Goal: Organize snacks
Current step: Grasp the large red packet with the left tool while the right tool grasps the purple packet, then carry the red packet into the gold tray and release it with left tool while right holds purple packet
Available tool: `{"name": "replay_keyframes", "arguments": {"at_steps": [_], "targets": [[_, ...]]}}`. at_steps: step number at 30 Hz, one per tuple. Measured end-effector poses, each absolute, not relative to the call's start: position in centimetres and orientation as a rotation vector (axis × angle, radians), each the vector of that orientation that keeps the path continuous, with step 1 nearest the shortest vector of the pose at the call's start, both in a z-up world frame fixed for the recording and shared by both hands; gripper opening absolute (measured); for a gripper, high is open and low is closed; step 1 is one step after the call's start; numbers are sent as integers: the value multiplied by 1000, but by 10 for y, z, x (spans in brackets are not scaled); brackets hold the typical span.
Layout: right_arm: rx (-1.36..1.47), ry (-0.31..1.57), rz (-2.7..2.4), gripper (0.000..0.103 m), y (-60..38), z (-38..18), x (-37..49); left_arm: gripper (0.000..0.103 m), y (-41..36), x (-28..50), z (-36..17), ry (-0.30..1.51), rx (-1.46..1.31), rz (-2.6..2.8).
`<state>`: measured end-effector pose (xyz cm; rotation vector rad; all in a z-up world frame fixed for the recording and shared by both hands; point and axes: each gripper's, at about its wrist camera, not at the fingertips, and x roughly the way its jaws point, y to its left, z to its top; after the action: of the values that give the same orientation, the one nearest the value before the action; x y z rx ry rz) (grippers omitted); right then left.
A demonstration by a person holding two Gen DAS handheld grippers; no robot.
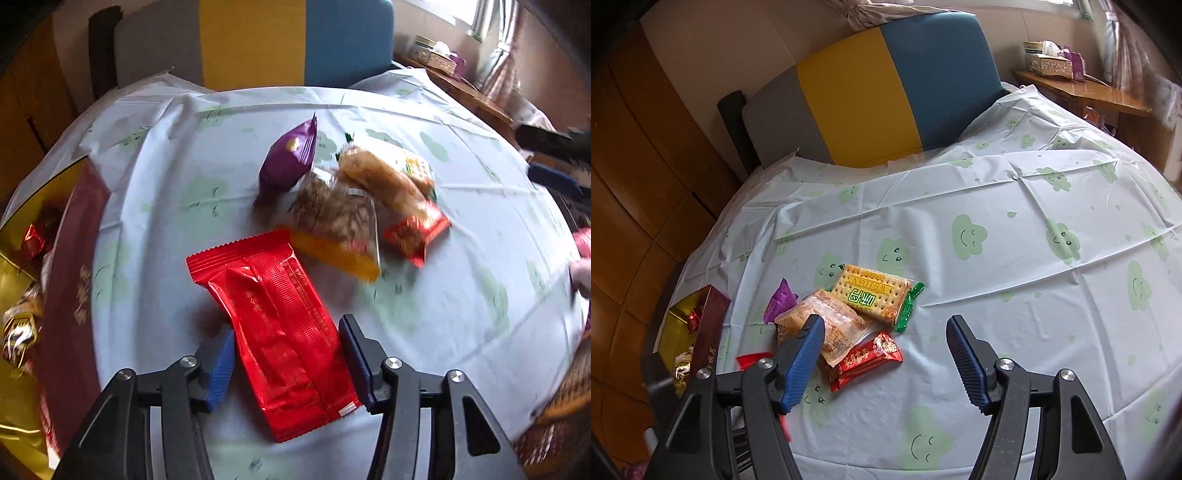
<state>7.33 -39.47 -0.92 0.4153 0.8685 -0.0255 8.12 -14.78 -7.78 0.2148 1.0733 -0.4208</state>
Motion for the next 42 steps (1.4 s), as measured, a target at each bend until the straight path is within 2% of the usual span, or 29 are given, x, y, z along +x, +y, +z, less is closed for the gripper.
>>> {"name": "replay_keyframes", "arguments": {"at_steps": [8,15,22,31,32,33,34,37,42], "targets": [[345,902,37,69,-374,-14,76,55,-122,48,-82,999,226,-458],[324,917,146,68,-340,-12,84,55,-119,49,-83,983,187,-471],[250,927,220,68,-287,-6,132,55,-114,45,-84,963,166,-484],[121,1075,215,67,-239,-46,204,55,-109,46,-85,952,140,-498],[99,1096,221,64,-234,-53,208,55,-109,46,-85,951,137,-499],[68,1117,216,44,-229,-61,211,55,-109,45,-85,951,136,-500],[28,1133,203,35,-224,-67,212,55,-109,45,-85,950,134,-501],[22,1060,225,31,-221,-55,204,55,-108,45,-85,946,134,-505],[41,994,262,31,-231,-28,175,55,-109,44,-85,938,137,-501]]}}
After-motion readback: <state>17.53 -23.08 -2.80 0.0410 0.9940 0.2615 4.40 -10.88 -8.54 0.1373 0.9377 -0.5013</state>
